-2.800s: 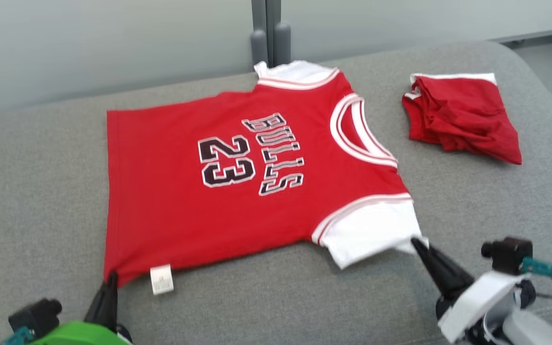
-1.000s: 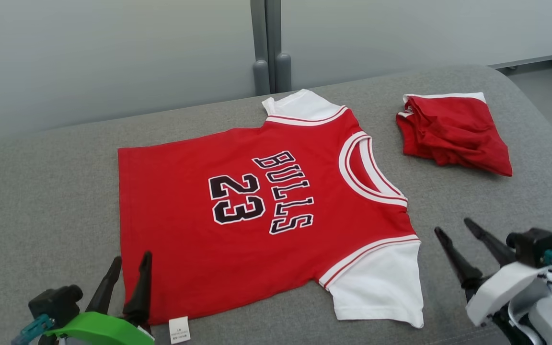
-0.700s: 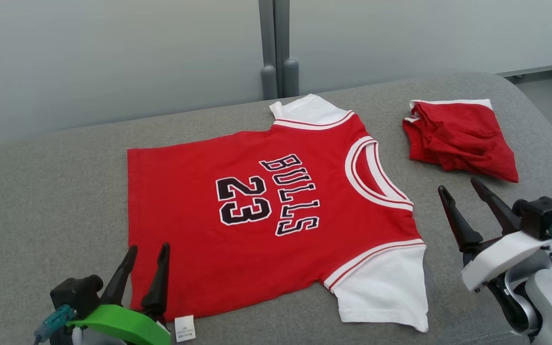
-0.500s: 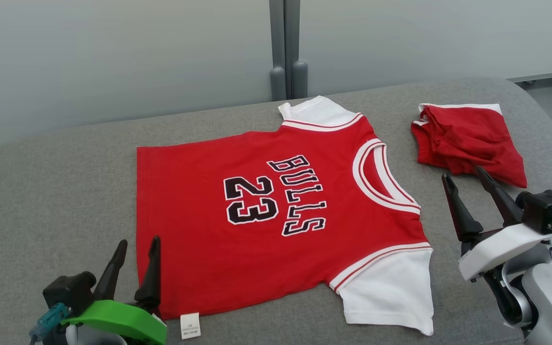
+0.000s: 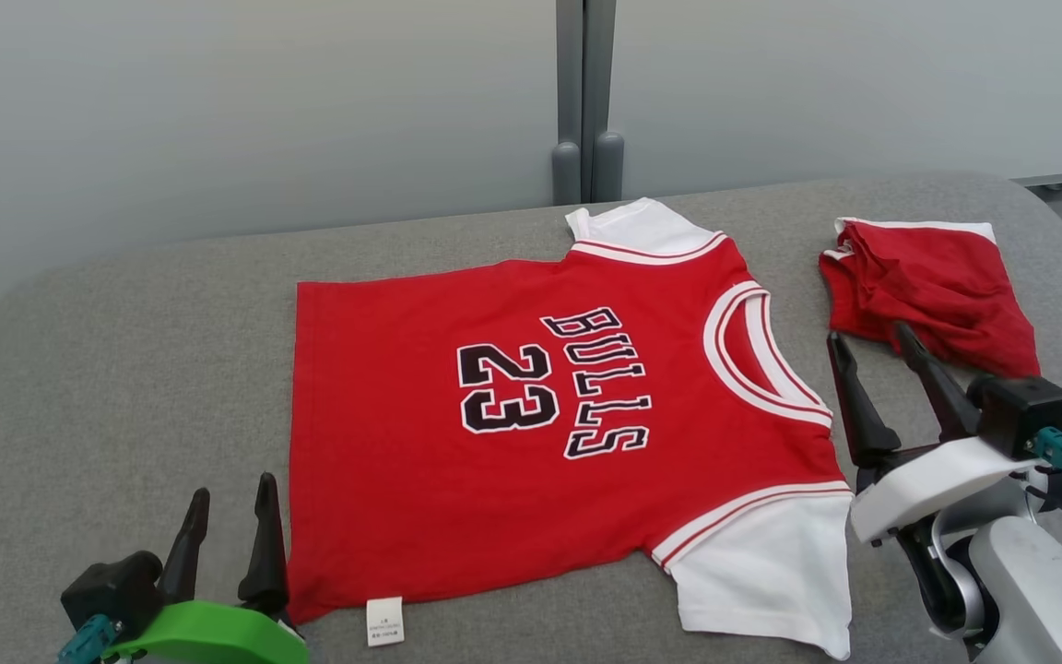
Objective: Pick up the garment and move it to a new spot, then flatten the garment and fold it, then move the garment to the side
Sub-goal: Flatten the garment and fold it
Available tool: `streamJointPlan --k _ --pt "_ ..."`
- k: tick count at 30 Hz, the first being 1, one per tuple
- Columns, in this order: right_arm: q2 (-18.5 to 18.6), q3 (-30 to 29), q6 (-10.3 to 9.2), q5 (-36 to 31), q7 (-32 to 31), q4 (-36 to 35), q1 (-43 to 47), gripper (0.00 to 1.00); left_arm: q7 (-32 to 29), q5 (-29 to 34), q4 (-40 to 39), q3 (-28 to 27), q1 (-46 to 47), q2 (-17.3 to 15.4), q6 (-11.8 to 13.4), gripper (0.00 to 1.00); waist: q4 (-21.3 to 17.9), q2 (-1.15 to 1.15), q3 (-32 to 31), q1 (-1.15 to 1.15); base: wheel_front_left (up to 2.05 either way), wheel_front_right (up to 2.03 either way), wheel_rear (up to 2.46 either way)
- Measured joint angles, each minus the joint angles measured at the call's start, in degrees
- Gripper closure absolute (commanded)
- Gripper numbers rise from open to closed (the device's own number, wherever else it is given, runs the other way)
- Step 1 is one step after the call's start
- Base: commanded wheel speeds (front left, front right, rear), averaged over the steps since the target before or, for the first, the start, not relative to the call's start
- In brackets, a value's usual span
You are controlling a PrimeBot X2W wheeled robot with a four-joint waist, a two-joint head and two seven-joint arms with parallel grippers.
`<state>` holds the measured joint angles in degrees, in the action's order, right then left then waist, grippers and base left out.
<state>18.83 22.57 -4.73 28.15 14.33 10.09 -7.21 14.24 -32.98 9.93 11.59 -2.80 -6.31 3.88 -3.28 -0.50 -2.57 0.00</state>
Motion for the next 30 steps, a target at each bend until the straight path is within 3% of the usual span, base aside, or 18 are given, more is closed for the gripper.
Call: streamJointPlan --k 30 --pt "-2.53 -1.58 -0.91 -3.52 0.0 0.12 5.03 0.0 0.0 5.61 -3.74 -0.42 -4.59 0.02 1.1 0.0 -0.07 0.0 -0.86 0.0 0.0 0.0 0.0"
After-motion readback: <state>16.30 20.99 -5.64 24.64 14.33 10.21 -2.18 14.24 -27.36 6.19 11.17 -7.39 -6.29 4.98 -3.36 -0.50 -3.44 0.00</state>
